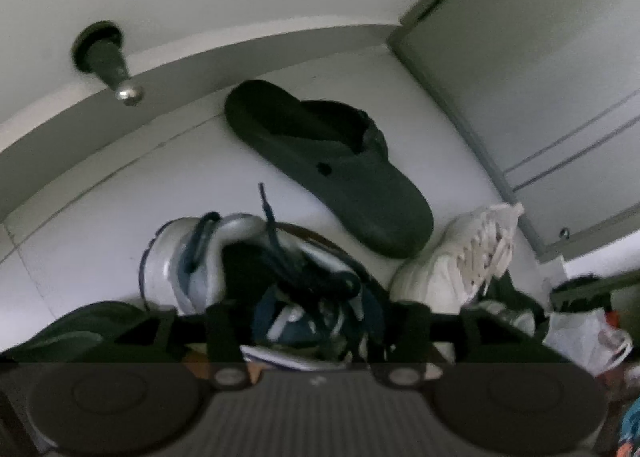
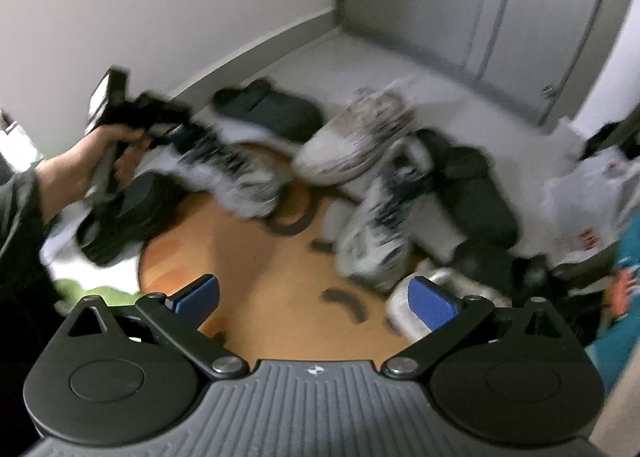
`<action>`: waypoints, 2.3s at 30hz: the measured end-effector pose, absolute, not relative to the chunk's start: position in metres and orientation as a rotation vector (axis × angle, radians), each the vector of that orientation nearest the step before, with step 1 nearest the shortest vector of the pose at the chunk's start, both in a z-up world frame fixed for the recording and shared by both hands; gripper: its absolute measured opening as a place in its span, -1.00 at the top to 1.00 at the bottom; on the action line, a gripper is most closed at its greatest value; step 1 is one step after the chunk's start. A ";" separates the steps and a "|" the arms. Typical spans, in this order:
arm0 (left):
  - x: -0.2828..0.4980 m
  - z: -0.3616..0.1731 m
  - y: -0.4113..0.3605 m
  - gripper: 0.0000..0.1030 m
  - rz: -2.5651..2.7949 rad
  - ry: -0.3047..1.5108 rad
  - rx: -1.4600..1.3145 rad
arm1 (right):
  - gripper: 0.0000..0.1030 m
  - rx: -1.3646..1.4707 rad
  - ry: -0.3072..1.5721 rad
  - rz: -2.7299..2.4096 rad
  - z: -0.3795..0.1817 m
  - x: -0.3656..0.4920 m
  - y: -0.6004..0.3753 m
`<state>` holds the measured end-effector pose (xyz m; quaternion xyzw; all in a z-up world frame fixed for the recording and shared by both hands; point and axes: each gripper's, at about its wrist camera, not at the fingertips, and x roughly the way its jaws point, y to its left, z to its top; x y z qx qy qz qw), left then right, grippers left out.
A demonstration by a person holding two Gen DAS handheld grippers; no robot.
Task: Organize scattered shoes
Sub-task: 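Lift the grey-white sneaker off the mat with the left tool, then bring the sneaker to the right tool while the right tool grasps its body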
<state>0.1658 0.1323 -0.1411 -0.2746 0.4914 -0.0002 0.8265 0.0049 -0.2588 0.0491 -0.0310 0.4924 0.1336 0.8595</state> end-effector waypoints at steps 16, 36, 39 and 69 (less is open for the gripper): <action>0.161 -0.135 0.132 0.77 0.009 0.972 -0.577 | -1.00 0.004 1.025 0.189 0.053 0.011 -0.286; 0.146 -0.115 0.144 0.86 -0.085 0.894 -0.788 | -1.00 -0.018 1.043 0.256 0.045 0.007 -0.265; 0.145 -0.112 0.145 0.86 -0.083 0.889 -0.780 | -1.00 -0.024 1.040 0.268 0.045 0.006 -0.261; 0.130 -0.045 0.132 0.86 -0.226 0.789 -0.788 | -1.00 -0.060 1.066 0.297 0.036 0.003 -0.250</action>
